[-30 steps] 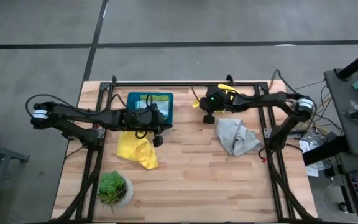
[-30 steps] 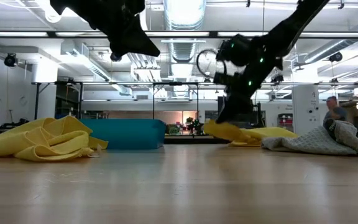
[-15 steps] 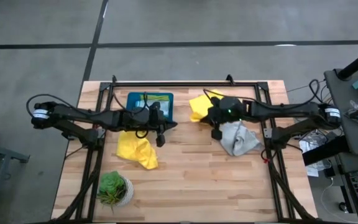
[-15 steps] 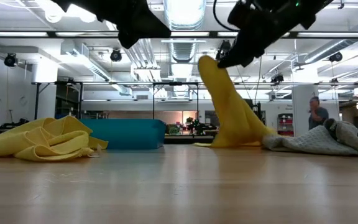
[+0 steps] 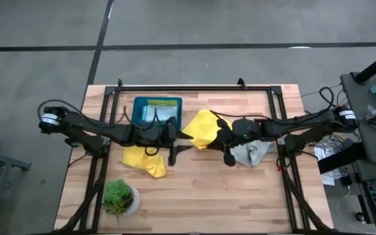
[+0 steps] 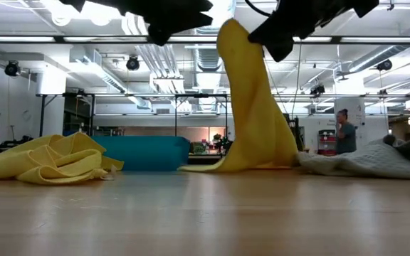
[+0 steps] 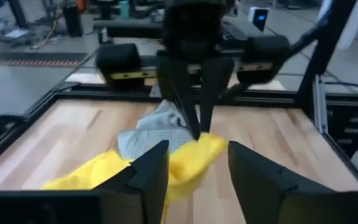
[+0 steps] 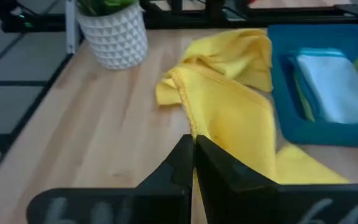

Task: Fold microfiber towels
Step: Fold the right yellow microfiber towel

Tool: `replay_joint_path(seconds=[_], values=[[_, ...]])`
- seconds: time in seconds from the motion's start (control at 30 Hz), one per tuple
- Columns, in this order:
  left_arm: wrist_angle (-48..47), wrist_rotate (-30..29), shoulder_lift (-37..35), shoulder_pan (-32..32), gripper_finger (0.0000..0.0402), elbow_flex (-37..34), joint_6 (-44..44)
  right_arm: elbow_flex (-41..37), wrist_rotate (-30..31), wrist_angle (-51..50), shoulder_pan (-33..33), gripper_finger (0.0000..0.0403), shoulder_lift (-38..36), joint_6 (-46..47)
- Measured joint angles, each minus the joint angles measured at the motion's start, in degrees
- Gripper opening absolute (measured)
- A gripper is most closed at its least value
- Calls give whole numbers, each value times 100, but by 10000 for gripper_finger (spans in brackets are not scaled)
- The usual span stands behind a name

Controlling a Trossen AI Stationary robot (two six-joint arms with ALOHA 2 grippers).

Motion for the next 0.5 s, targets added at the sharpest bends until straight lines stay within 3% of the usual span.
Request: replay_joint_path(seconds=[0.23,0.5], values=[[695,14,735,-102,171,79,296,4,4,178,159,8,21,113],[1237,-1,1127,-120,157,107,586,4,7,275,155,8,62,115]])
